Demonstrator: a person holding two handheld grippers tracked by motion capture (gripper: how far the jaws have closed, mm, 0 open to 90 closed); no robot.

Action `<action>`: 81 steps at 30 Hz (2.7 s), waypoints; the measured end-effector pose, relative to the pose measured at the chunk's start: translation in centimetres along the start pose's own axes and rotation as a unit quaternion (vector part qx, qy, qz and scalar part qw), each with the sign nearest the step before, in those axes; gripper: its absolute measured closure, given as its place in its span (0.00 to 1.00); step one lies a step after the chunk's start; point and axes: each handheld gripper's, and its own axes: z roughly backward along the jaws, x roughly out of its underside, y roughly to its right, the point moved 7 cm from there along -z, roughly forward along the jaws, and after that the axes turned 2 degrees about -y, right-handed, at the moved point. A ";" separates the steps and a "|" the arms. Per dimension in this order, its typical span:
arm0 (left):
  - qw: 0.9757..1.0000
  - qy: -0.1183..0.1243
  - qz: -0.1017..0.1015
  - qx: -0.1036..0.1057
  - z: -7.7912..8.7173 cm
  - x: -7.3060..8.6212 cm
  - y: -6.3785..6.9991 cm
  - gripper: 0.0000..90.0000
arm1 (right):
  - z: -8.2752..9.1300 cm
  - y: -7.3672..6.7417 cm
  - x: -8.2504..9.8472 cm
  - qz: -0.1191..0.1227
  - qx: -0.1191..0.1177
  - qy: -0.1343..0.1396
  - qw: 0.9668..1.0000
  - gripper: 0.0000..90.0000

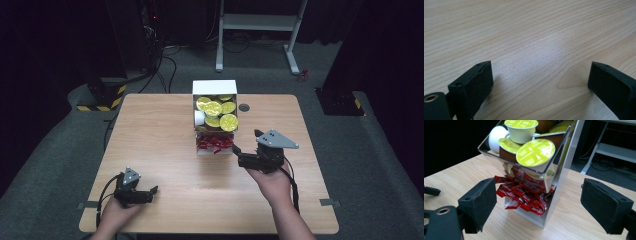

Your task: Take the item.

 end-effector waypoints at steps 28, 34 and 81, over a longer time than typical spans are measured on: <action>1.000 0.000 0.000 -0.001 0.0 0.0 0.0 0.07 | -2.1 -1.6 -4.3 0.015 -0.020 0.013 1.000 0.16; 1.000 0.000 0.001 0.001 0.0 0.0 0.0 0.07 | -2.8 -1.7 -4.5 0.007 -0.022 0.008 1.000 0.16; 1.000 0.001 0.002 0.005 -0.2 -0.1 0.1 0.07 | -7.5 -2.1 -8.6 0.003 -0.029 -0.004 1.000 0.18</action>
